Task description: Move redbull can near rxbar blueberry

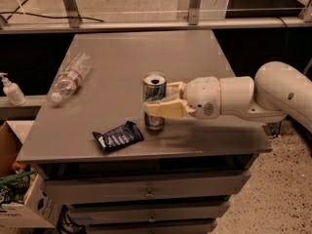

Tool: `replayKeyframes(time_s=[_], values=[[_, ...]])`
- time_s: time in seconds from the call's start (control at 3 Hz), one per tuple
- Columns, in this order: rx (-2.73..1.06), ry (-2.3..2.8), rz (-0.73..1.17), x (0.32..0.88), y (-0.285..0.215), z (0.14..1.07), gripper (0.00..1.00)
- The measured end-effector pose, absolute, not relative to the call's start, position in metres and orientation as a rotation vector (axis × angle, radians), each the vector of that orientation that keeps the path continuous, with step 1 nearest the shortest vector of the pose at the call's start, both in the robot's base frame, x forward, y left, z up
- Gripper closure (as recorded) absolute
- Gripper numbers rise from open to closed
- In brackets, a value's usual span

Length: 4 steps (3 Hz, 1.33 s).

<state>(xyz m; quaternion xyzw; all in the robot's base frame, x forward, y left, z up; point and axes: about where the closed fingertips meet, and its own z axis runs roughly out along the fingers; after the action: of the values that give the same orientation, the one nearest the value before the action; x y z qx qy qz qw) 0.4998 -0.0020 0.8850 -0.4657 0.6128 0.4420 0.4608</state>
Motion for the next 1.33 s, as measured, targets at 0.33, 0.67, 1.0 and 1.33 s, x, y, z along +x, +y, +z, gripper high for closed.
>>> replayKeyframes(time_s=[0.33, 0.67, 1.0, 1.33], values=[[-1.198, 1.514, 1.054, 0.4942, -0.0092, 0.8629, 1.00], [-1.198, 1.514, 1.054, 0.4942, -0.0092, 0.8664, 1.00], [-1.198, 1.514, 1.054, 0.4942, -0.0092, 0.8664, 0.84], [-1.197, 1.512, 1.060, 0.4912, -0.0099, 0.8650, 0.61]])
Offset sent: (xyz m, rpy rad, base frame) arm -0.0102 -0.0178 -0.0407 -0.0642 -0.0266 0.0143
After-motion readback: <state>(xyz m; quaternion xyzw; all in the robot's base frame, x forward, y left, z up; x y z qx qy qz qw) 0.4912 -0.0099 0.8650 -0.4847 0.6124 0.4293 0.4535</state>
